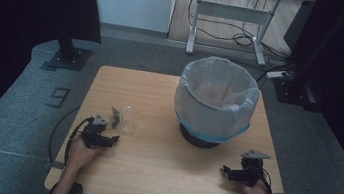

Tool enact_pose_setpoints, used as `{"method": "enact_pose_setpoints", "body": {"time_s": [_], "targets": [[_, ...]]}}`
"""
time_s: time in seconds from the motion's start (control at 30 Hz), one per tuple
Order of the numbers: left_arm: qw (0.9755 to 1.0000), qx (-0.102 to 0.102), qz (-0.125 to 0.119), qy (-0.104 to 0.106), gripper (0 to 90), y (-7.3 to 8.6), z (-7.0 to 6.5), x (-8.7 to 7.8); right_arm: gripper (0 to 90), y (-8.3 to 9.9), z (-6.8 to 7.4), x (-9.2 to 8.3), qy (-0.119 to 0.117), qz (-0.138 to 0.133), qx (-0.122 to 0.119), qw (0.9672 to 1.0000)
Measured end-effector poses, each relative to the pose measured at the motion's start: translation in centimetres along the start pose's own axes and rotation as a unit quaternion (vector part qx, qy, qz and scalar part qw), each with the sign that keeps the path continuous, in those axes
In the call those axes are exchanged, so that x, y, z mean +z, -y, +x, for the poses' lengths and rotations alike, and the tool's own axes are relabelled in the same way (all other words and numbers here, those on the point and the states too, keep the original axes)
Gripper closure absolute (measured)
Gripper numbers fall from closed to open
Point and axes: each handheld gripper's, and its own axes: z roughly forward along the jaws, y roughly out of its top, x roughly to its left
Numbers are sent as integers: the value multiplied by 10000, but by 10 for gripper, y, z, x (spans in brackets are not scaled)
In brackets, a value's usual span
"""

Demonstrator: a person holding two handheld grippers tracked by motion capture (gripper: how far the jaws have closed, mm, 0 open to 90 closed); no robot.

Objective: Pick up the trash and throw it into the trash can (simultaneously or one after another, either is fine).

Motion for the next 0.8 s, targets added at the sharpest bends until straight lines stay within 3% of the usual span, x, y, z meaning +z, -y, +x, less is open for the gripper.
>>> {"method": "enact_pose_setpoints", "body": {"time_s": [0.5, 0.8], "targets": [[9998, 5, 188, -31, 334, -17, 8, 8, 0, -1, 1, 1, 21, 5, 24, 10000], [9999, 27, 123, -57, 386, -28, 14, 9, 0, -1, 1, 1, 29, 5, 32, 10000]]}}
